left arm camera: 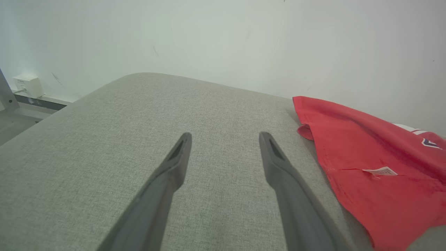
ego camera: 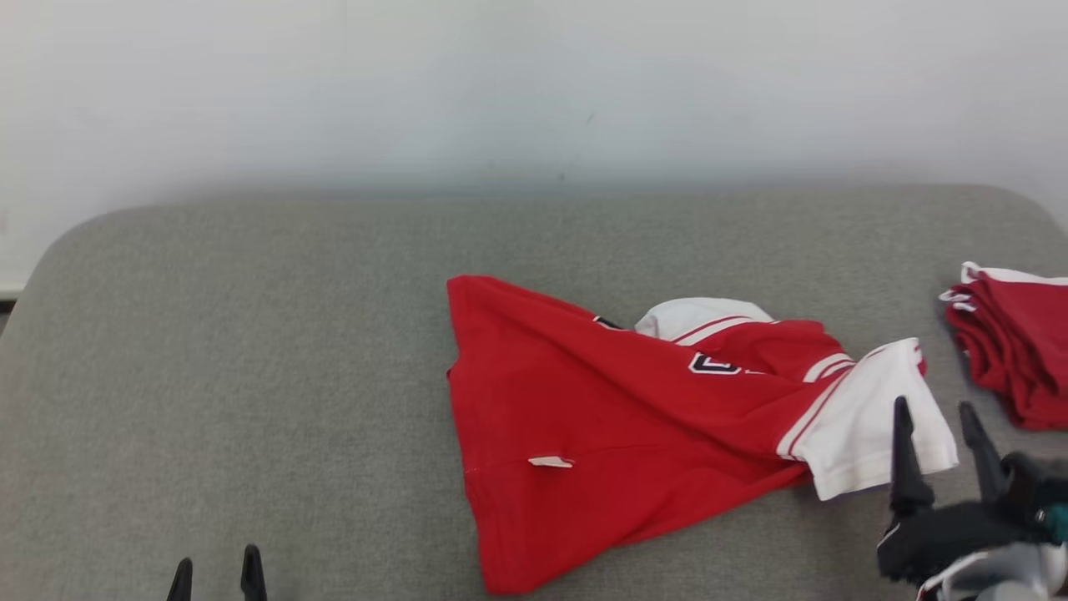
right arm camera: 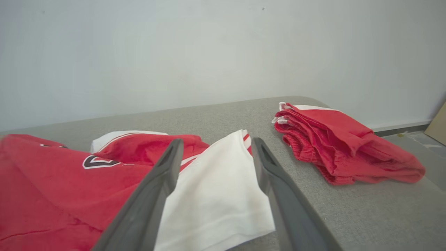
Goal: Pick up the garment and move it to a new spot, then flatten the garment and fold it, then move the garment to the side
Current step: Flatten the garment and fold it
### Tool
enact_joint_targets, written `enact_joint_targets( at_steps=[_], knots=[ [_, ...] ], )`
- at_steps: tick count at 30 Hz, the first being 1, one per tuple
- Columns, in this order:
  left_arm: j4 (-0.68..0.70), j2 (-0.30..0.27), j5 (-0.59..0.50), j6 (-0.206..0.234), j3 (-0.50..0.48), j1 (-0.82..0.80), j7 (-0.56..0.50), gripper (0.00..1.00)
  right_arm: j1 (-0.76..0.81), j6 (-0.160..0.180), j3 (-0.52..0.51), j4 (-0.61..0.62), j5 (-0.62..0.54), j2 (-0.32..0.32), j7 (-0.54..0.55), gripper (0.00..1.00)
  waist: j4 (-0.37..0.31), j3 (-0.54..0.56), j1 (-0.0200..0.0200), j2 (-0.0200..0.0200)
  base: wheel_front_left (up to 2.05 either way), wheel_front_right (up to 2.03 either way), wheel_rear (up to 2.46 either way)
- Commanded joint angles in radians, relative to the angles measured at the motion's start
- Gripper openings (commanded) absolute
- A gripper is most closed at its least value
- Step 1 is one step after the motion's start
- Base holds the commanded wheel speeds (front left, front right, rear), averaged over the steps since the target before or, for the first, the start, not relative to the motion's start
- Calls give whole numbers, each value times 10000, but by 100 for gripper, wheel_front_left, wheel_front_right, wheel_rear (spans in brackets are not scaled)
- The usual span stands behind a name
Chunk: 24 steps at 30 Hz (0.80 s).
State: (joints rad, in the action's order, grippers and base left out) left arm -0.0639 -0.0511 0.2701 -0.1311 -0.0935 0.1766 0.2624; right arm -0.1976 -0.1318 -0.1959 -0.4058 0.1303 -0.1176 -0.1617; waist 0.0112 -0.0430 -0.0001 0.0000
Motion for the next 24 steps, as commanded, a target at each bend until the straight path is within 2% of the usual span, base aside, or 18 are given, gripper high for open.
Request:
enact_joint_targets(
  at_steps=[1,11,24],
  knots=[
    [-39,12,13,25,-56,204,33,100,451,27,234,408,228,109,-167,100,-444,478,1,0,0,0,0],
    [-276,12,-125,21,-121,406,33,100,2246,27,1463,2085,217,-40,-891,100,-543,896,1,0,0,0,0],
    [-735,13,-245,12,-190,535,33,100,3244,27,1825,2334,-378,347,-1020,100,-684,1098,1,0,0,0,0]
  ],
)
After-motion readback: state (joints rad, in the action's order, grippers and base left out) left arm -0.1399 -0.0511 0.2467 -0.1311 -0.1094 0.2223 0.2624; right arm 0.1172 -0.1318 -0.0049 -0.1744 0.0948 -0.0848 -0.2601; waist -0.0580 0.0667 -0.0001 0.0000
